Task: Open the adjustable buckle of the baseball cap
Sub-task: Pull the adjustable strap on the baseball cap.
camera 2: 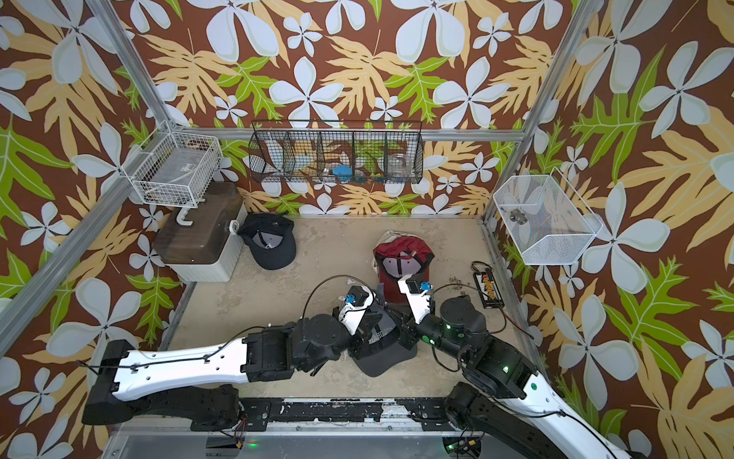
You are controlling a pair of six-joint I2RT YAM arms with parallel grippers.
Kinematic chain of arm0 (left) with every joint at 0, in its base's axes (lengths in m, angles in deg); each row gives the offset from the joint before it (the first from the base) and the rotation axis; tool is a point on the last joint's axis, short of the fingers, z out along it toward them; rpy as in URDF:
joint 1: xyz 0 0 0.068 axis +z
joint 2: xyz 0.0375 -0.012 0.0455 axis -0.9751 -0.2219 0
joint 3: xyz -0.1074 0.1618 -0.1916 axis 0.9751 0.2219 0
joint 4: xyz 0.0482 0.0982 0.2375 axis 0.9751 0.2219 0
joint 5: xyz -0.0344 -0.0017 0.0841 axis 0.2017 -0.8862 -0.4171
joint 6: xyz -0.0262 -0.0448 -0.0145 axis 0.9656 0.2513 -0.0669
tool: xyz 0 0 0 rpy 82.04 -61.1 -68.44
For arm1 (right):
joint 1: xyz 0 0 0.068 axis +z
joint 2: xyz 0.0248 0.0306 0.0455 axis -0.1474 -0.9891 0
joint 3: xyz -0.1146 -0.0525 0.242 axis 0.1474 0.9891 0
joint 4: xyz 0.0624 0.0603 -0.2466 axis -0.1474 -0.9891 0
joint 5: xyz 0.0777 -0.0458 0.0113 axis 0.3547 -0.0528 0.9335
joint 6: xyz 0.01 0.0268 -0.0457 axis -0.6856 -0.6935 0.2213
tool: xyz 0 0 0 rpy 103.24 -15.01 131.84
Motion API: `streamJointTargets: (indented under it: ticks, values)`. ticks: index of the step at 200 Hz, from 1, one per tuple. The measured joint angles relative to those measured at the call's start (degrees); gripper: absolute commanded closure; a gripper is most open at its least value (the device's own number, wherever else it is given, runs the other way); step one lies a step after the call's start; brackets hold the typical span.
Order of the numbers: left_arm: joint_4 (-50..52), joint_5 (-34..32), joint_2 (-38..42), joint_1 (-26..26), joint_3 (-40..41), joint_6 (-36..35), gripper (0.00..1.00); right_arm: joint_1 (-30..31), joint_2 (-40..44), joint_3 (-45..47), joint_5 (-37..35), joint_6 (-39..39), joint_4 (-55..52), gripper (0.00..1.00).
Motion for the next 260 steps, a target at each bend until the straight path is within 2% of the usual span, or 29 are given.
streamJointTargets:
  ticks: [260]
  values:
    - [-0.02, -0.44, 6.4, 0.0, 7.48, 5.77, 1.0, 0.02, -0.83, -2.56, -6.58, -3.19, 1.73, 1.0]
